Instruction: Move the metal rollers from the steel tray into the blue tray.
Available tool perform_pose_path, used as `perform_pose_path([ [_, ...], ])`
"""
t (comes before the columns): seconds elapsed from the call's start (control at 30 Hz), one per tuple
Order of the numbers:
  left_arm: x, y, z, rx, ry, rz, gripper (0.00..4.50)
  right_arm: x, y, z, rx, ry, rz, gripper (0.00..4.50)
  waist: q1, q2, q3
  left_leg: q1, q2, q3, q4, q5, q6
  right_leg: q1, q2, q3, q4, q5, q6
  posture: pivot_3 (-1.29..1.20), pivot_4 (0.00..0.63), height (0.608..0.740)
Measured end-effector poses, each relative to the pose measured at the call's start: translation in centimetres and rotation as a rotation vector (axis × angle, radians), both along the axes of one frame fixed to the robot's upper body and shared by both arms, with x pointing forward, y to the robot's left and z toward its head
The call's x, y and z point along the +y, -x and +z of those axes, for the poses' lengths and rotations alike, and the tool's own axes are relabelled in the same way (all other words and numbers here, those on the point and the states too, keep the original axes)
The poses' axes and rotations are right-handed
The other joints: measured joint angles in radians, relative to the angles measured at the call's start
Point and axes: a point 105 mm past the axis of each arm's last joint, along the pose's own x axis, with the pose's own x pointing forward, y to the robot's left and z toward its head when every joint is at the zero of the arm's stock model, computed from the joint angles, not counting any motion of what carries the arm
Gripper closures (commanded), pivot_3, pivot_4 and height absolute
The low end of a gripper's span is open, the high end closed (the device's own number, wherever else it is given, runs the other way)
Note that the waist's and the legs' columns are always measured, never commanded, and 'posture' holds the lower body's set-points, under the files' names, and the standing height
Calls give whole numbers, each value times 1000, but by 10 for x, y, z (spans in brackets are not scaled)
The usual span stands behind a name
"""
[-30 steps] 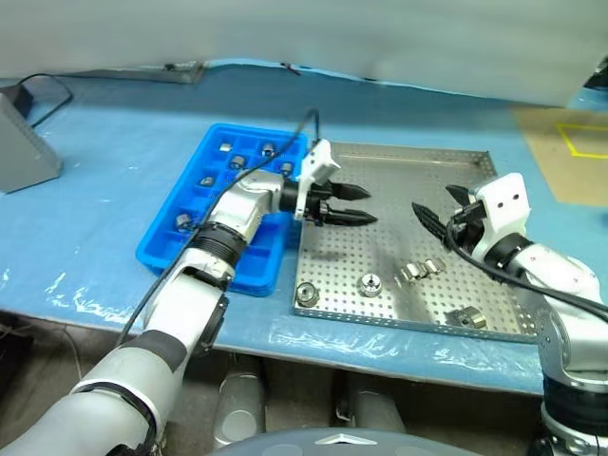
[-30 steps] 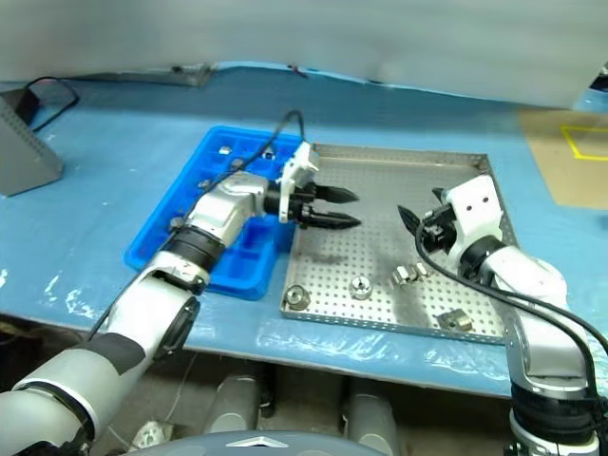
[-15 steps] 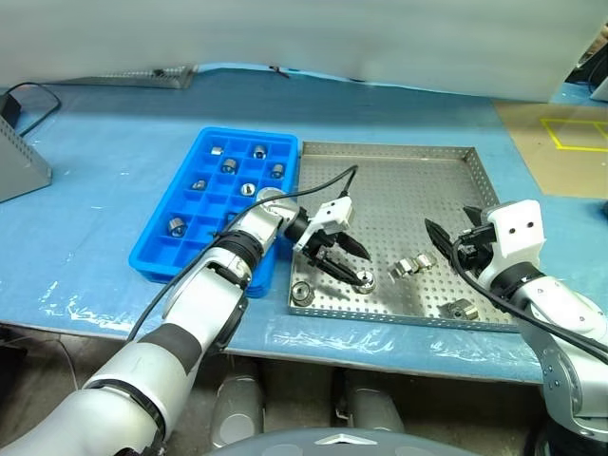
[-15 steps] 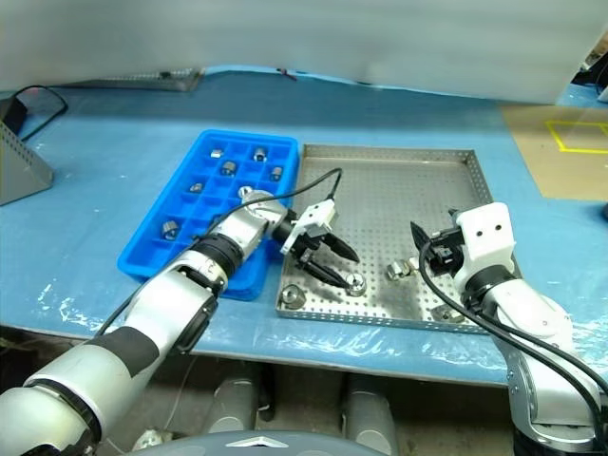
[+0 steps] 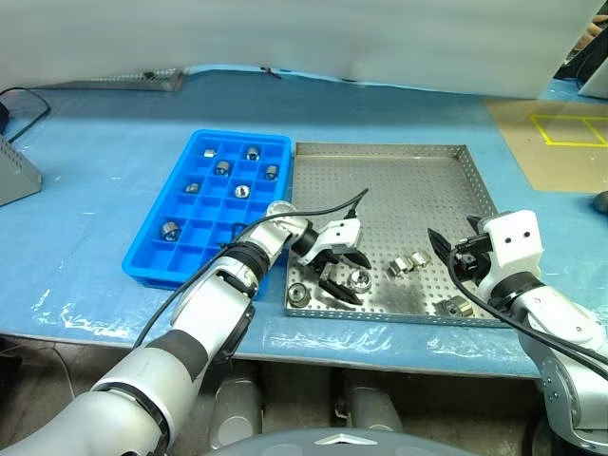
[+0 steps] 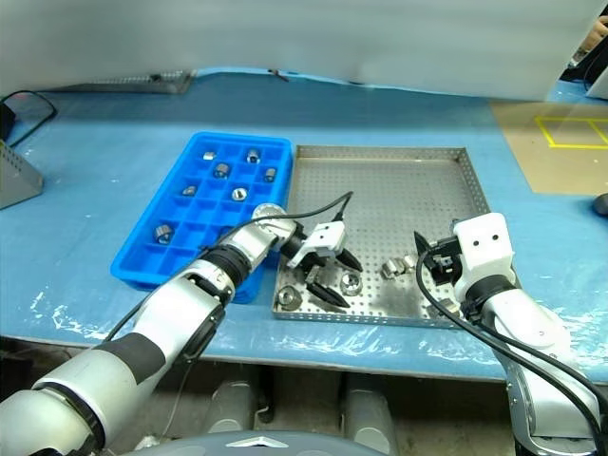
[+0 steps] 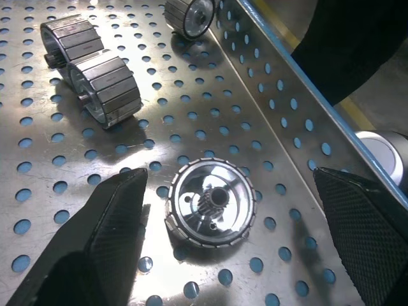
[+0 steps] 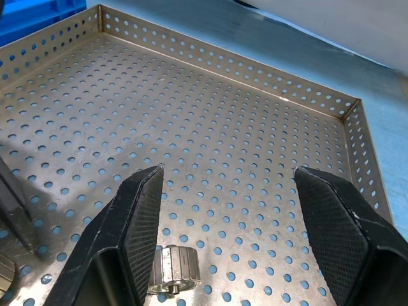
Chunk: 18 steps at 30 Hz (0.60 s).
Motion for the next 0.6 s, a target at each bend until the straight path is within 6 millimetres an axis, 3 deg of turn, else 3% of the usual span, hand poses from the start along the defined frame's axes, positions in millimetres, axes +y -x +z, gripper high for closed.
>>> perform_pose_path([
  [0.3, -8, 0, -16, -77, -26, 42, 62, 3, -1, -3, 5, 22, -3, 1120, -1, 1, 0, 2, -1, 0, 1, -2, 3, 6, -2, 0, -5, 4, -1, -336, 150, 740],
  [0.4, -8, -2, -17, -88, -26, 68, 62, 6, -1, -5, 12, 22, 10, 1120, -2, 0, 0, 9, -2, 0, 1, -2, 3, 12, -2, 0, -7, 0, 5, -333, 150, 740],
  [0.5, -8, -4, -17, -78, -19, 93, 625, 7, -1, -5, 11, 25, 11, 1120, -3, 0, 0, 15, -2, 0, 0, -2, 3, 17, -2, 0, -9, -1, 6, -330, 150, 740],
  [0.57, -8, -6, -17, -84, -18, 109, 1248, 6, -1, -5, 10, 28, 8, 1120, -5, 0, 0, 15, -2, 0, 0, -2, 3, 17, -2, 0, -11, -1, 6, -330, 150, 740],
  [0.6, -8, -8, -17, -95, -16, 122, 1248, 6, -1, -5, 10, 30, 8, 1120, -6, 0, 0, 15, -2, 0, 0, -2, 3, 17, -2, 0, -12, -1, 6, -330, 150, 740],
])
